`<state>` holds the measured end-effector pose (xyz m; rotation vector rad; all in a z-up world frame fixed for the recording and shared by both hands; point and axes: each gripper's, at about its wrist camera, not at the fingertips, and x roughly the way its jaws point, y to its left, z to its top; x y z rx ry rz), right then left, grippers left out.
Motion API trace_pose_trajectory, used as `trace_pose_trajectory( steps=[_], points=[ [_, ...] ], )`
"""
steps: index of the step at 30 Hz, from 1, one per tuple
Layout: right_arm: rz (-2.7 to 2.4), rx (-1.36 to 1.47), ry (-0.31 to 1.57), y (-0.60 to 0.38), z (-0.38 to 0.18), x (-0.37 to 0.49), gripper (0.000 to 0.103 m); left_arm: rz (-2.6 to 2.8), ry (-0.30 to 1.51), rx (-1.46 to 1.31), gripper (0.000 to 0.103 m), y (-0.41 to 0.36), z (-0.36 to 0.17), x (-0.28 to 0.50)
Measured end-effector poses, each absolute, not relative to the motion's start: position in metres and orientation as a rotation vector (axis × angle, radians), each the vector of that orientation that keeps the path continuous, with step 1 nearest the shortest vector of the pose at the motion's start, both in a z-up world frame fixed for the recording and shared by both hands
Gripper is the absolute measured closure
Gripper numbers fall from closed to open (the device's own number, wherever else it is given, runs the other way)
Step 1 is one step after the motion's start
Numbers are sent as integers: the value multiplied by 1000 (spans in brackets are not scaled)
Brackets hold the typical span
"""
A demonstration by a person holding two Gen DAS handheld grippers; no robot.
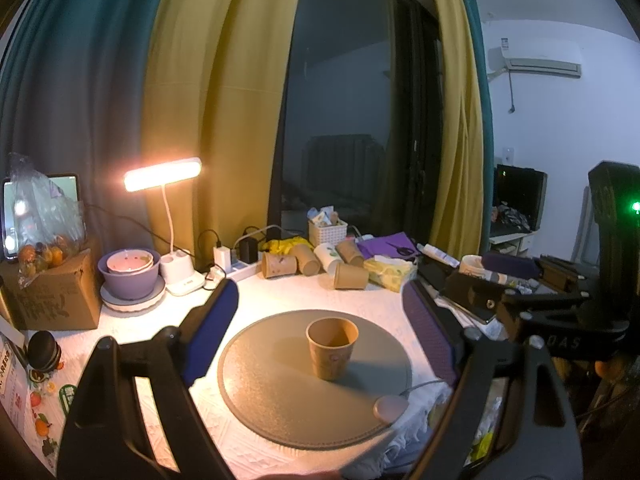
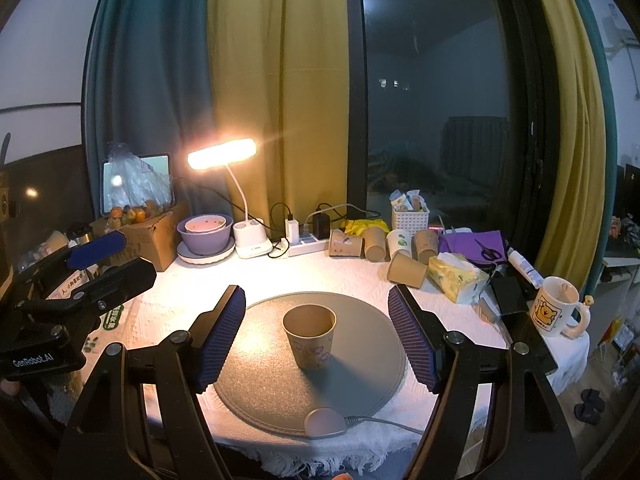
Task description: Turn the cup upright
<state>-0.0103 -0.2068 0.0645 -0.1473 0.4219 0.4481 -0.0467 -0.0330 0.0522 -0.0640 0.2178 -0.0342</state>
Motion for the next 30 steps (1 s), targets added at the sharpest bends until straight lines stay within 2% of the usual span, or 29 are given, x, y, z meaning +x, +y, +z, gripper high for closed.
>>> trace_pose_trajectory(
  steps=[30],
  points=[
    [450, -148, 427, -208, 61, -15, 26, -37, 222, -66, 18, -31, 52, -46]
  ],
)
